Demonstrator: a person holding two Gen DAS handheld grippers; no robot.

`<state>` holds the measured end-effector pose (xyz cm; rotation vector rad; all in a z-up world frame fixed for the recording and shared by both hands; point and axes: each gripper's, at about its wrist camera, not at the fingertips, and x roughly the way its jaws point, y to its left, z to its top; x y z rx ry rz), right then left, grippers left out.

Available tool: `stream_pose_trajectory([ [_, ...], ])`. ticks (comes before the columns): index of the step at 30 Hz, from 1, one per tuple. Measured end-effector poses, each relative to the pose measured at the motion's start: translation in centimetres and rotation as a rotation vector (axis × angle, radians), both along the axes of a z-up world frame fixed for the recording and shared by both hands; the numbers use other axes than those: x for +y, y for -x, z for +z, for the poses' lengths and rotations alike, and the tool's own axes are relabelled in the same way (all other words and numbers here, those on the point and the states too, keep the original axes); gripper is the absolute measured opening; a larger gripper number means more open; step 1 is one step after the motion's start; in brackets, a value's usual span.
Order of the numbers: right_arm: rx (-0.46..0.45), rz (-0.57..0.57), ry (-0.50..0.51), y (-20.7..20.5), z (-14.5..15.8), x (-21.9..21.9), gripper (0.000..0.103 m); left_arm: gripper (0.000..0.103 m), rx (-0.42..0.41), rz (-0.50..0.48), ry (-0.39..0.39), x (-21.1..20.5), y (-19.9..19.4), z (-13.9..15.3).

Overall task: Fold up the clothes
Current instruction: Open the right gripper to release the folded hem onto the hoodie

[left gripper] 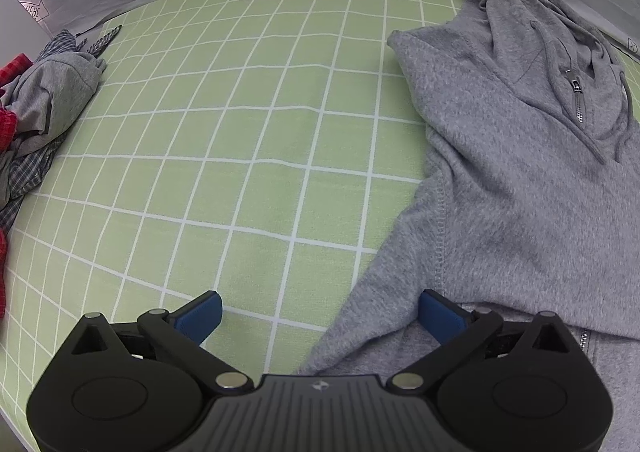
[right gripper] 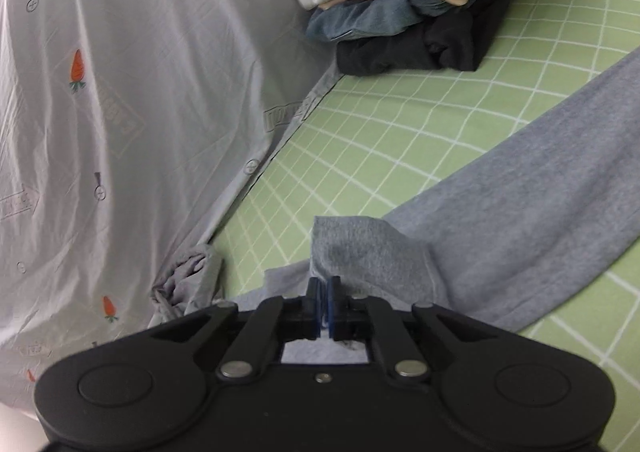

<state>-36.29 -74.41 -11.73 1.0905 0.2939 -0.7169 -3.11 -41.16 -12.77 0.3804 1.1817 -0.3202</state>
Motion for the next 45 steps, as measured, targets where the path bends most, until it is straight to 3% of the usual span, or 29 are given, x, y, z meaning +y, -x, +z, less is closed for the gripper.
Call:
stream_pose_trajectory([
  [2,-0.017,0.116,-0.007,-2.8,0.3,1.1,0.003,0.103,0.001,0.001,0.002,0.0,0.0,0.0],
  [4,0.030,0.246,0.001,-5.7,0.2,2.5,0.005,0.103,0.002,0.001,0.002,-0.1,0.0,0.0],
  [7,0.203,0.386,0.097,-8.8,0.3,4.9,0.011,0.103,0.003,-0.007,-0.011,-0.2,0.3,-0.1],
  [9,0.277,0.432,0.158,-9.8,0.6,6.0,0.036,0.103,0.000,-0.020,-0.028,-0.3,0.8,0.0],
  [11,0.283,0.419,0.193,-9.3,1.2,6.1,0.062,0.102,-0.013,-0.035,-0.036,-0.4,1.4,0.2],
  [13,0.306,0.379,0.237,-8.5,1.9,5.6,0.075,0.102,-0.032,-0.066,-0.014,-0.7,2.1,1.0],
  [15,0.344,0.320,0.279,-7.2,2.2,4.7,0.099,0.102,-0.053,-0.100,0.011,-1.1,2.9,1.8],
  [16,0.367,0.287,0.297,-6.5,2.3,4.2,0.103,0.102,-0.071,-0.128,0.030,-1.6,3.4,2.4],
  [24,0.646,0.049,0.324,0.3,-1.0,-0.6,0.103,0.102,-0.128,-0.397,0.152,-8.4,8.7,4.9],
  [28,0.687,-0.018,0.327,2.8,-2.8,-2.5,0.103,0.102,-0.130,-0.519,0.165,-12.8,11.4,4.9],
  [34,0.681,-0.088,0.384,4.3,-4.4,-3.4,0.103,0.102,-0.096,-0.644,0.194,-18.4,13.6,4.4],
  [37,0.671,-0.118,0.427,4.3,-4.8,-3.3,0.103,0.094,-0.095,-0.704,0.200,-20.7,14.3,4.1],
  [39,0.669,-0.135,0.450,4.2,-5.0,-3.2,0.103,0.076,-0.078,-0.739,0.199,-22.1,14.7,3.7],
  [45,0.664,-0.134,0.451,4.1,-5.0,-3.5,0.103,0.053,-0.016,-0.806,0.186,-25.2,15.3,1.9],
])
